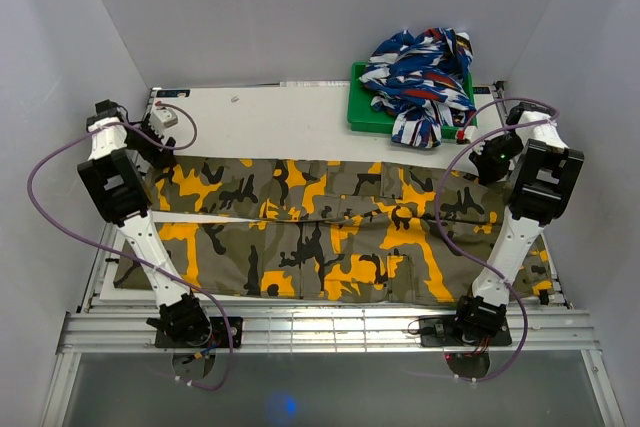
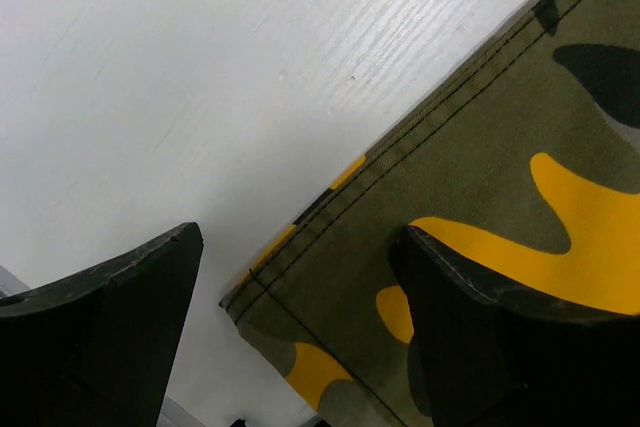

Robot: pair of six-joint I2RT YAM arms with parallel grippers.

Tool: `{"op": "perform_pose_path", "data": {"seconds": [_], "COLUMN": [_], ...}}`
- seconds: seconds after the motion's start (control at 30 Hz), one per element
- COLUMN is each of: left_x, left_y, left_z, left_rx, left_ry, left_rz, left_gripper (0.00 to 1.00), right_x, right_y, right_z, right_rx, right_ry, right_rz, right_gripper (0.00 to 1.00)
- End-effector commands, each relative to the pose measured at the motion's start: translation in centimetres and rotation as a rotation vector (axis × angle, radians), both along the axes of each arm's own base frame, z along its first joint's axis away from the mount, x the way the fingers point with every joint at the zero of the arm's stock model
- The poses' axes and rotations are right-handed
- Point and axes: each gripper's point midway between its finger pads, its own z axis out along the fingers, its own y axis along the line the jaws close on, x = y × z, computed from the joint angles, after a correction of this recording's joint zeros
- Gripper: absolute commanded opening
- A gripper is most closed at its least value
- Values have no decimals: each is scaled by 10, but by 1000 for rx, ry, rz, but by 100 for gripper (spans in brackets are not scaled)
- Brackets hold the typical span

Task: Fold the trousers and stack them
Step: Fold the trousers

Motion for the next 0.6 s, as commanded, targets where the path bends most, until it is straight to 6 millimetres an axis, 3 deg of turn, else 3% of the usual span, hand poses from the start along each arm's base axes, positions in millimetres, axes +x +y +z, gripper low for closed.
{"op": "perform_pose_path", "data": {"seconds": [0.0, 0.07, 0.17, 0.3, 0.37, 0.53, 0.57], "left_x": [9, 10, 7, -7, -19, -62, -68], "left_y": [5, 4, 4, 0, -4, -6, -8], "left_z": [11, 10, -2, -21, -41, -76, -80], "left_rx": [62, 62, 71, 38, 13, 20, 28], "left_ry": [-78, -86, -68, 22, 98, 308, 338], "left_rz": [-84, -97, -124, -134, -148, -180, -182], "left_gripper": [90, 89, 86, 84, 83, 53, 51], "right_x": [-7, -7, -8, -7, -6, 4, 6], "right_y": [7, 8, 9, 10, 11, 16, 18], "right_z": [-15, -14, -13, -11, -7, 12, 17], "right_rx": [10, 8, 9, 14, 22, 44, 52], "right_ry": [31, 25, 28, 24, 14, -43, -53], "right_rz": [20, 22, 29, 30, 27, 13, 2], "right_gripper": [14, 8, 8, 8, 8, 8, 8]}}
